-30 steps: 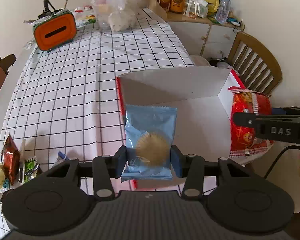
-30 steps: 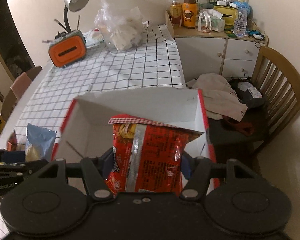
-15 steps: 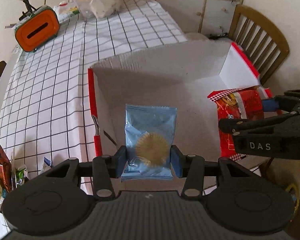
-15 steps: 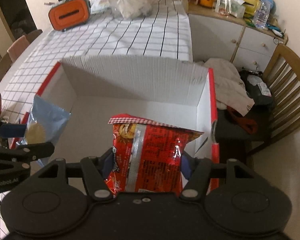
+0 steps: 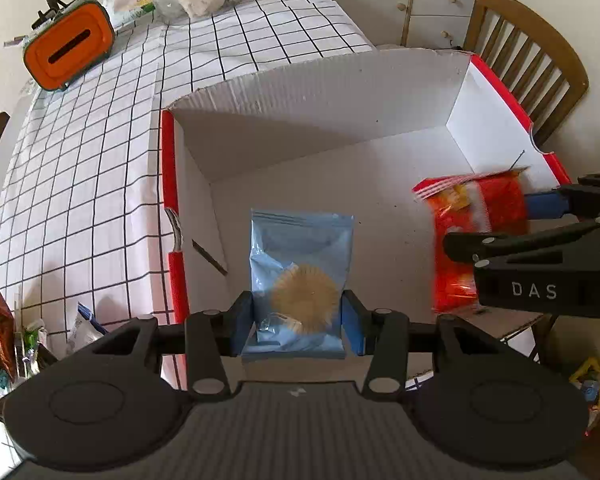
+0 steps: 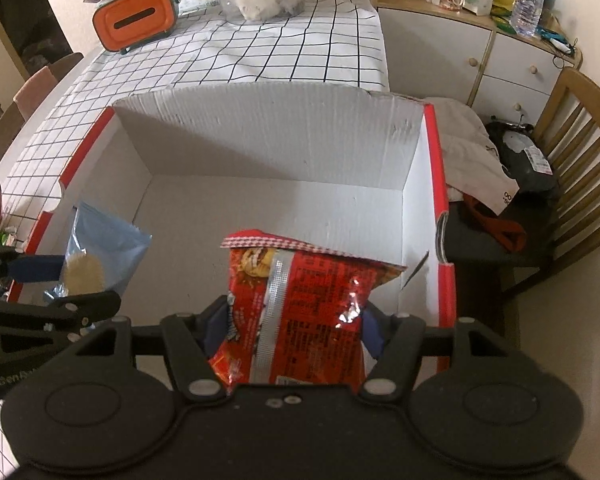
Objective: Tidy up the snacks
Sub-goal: 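Open both tools to drop the packets into the red box, then move both tools back toward the snack pile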
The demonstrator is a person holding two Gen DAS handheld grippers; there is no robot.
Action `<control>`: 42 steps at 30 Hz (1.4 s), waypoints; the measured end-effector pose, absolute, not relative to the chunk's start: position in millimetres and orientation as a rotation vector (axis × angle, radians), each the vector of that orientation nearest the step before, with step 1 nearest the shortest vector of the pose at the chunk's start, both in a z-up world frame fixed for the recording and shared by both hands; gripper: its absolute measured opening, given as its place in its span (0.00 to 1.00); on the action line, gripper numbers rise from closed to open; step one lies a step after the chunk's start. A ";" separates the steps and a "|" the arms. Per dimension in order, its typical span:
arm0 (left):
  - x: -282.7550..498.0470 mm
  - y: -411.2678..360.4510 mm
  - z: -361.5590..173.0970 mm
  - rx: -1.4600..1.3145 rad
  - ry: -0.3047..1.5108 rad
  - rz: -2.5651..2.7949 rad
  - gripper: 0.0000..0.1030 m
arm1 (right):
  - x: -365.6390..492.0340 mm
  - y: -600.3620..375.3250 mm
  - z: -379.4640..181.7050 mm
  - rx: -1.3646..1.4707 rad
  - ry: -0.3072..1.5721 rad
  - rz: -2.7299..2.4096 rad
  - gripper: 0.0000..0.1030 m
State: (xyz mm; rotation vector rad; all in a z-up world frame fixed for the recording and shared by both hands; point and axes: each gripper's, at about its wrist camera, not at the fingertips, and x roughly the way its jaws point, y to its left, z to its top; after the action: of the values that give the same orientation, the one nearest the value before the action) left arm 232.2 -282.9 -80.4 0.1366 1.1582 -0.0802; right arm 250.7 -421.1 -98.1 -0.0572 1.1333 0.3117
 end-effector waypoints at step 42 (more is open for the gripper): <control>144.4 -160.7 12.5 -0.022 0.832 -0.062 0.76 | 167.7 -358.7 7.1 0.036 0.848 0.430 0.95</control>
State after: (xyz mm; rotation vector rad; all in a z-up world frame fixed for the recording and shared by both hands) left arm 144.4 -160.6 12.5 -0.0219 0.8325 -0.0624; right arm 167.7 -358.7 7.1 0.0361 0.8483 0.4297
